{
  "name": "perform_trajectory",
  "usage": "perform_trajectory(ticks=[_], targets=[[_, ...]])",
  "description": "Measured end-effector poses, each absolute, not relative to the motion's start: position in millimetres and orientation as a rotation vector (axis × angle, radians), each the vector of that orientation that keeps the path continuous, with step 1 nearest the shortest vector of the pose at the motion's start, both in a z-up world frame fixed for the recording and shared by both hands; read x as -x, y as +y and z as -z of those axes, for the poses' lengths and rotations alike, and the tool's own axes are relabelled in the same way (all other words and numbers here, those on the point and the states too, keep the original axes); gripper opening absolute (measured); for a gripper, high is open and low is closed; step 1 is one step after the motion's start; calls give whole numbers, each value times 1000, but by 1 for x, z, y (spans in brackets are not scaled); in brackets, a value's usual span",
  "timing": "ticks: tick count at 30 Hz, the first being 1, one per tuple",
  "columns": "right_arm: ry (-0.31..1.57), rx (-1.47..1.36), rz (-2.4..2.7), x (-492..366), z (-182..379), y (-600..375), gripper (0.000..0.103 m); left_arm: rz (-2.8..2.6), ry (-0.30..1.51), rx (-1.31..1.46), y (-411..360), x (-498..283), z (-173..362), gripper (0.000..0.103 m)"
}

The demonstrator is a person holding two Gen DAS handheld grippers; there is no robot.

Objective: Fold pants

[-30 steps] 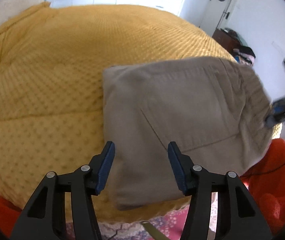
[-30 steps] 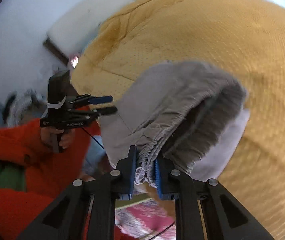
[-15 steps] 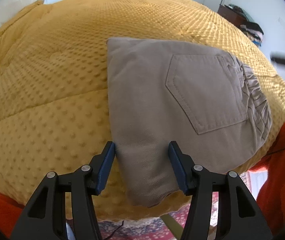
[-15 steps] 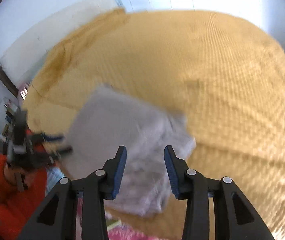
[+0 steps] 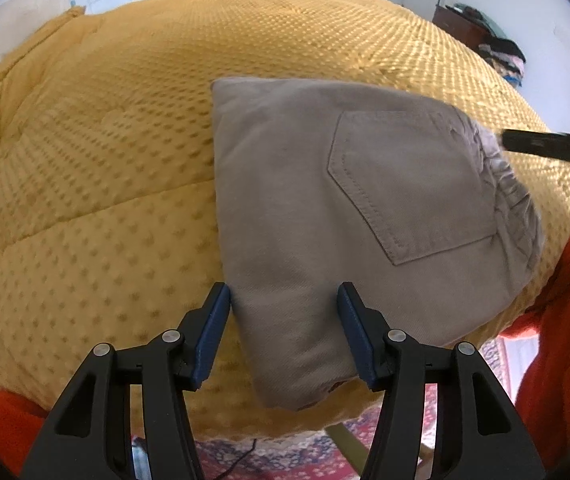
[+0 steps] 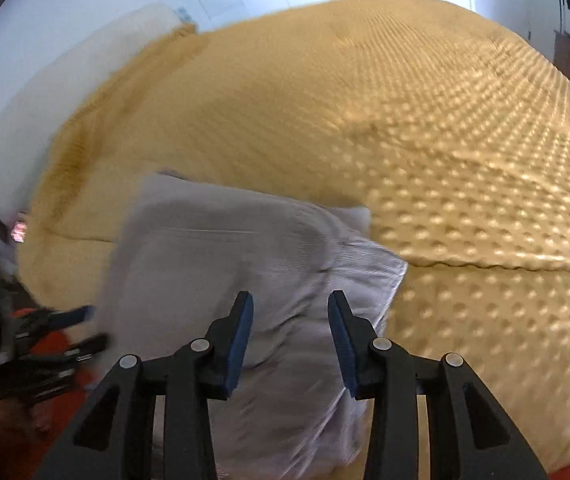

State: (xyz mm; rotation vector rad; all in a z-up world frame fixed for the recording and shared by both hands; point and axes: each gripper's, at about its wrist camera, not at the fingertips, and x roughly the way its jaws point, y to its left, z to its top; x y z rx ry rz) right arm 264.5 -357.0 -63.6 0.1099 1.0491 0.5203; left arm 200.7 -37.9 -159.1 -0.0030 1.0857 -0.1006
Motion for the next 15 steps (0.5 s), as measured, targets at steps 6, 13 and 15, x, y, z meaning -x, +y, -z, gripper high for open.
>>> perform_trajectory(ticks=[6,13,15], targets=[[1212,-47,-583,-211,97,-343,43,129,1099,-26,-44,-196,160,59],[1089,-395,-534,-216,79,-402,75,162,1104,87,-22,-197,146,74],[1095,-502,-529,-229,82,-424,76,159,1101,203,-2,-204,142,86]])
